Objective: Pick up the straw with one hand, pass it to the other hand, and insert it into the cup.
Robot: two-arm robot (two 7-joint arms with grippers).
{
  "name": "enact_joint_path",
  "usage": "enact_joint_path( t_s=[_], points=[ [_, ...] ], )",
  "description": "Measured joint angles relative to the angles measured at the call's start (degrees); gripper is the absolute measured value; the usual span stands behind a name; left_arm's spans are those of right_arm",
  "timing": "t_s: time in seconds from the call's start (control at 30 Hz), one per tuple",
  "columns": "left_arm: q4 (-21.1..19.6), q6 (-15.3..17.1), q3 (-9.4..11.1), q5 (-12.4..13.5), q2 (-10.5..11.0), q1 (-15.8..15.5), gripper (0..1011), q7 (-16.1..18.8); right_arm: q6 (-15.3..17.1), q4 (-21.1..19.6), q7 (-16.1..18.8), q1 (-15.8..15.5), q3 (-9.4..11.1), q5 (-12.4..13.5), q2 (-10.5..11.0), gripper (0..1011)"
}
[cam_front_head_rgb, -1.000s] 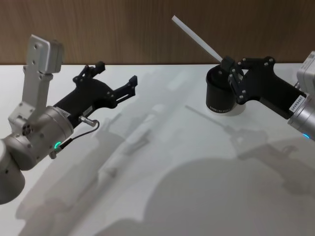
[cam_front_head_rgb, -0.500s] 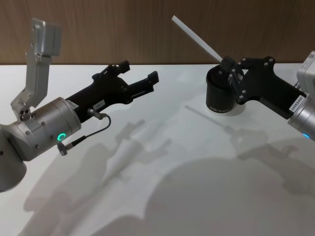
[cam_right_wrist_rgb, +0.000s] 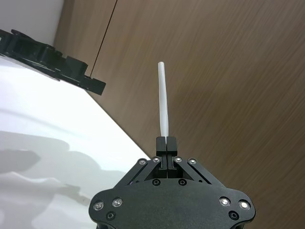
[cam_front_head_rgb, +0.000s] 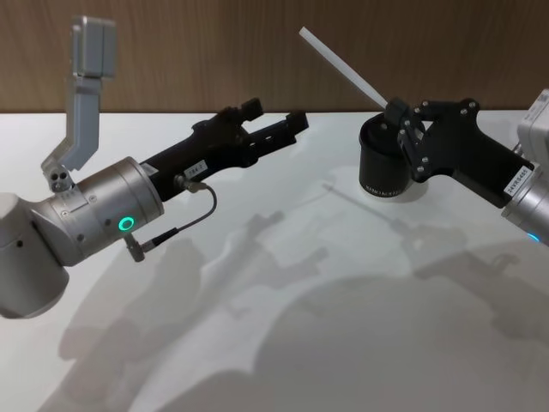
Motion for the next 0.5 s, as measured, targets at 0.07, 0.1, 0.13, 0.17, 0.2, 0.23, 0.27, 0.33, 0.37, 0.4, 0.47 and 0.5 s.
enact_joint_path(
  t_s=[0.07, 0.1, 0.13, 0.17, 0.2, 0.23, 0.27, 0.33, 0.37, 0.4, 0.47, 0.5],
  points=[
    [0.4, 0.1, 0.1, -0.5, -0.4, -0.2, 1003, -0.2, 0.0, 0.0, 0.0, 0.0, 0.0, 0.0, 0.0, 7],
    [0.9, 0.2, 0.2, -1.0, -0.7, -0.5, 1003, -0.3, 0.0, 0.0, 0.0, 0.0, 0.0, 0.0, 0.0, 8],
    [1.1, 0.3, 0.2, -1.2, -0.9, -0.6, 1003, -0.4, 0.0, 0.0, 0.0, 0.0, 0.0, 0.0, 0.0, 7],
    [1.6, 0.4, 0.3, -1.6, -1.2, -0.9, 1003, -0.5, 0.0, 0.0, 0.0, 0.0, 0.0, 0.0, 0.0, 7],
    [1.8, 0.5, 0.4, -1.9, -1.4, -1.0, 1003, -0.6, 0.0, 0.0, 0.0, 0.0, 0.0, 0.0, 0.0, 7],
    [2.0, 0.6, 0.4, -2.1, -1.6, -1.1, 1003, -0.6, 0.0, 0.0, 0.0, 0.0, 0.0, 0.0, 0.0, 7],
    [2.3, 0.6, 0.5, -2.3, -1.7, -1.3, 1004, -0.7, 0.0, 0.0, 0.0, 0.0, 0.0, 0.0, 0.0, 8],
    [2.9, 0.8, 0.6, -3.1, -2.2, -1.6, 1003, -0.9, 0.0, 0.0, 0.0, 0.0, 0.0, 0.0, 0.0, 7],
    [2.9, 0.8, 0.6, -3.1, -2.2, -1.6, 1003, -0.9, 0.0, 0.0, 0.0, 0.0, 0.0, 0.0, 0.0, 7],
    [3.6, 1.1, 0.6, -3.8, -2.8, -1.9, 1003, -1.0, 0.0, 0.0, 0.0, 0.0, 0.0, 0.0, 0.0, 7],
    [4.0, 1.2, 0.7, -4.2, -3.0, -2.1, 1003, -1.1, 0.0, 0.0, 0.0, 0.0, 0.0, 0.0, 0.0, 7],
    [4.2, 1.3, 0.7, -4.5, -3.2, -2.2, 1003, -1.2, 0.0, 0.0, 0.0, 0.0, 0.0, 0.0, 0.0, 7]
  ],
)
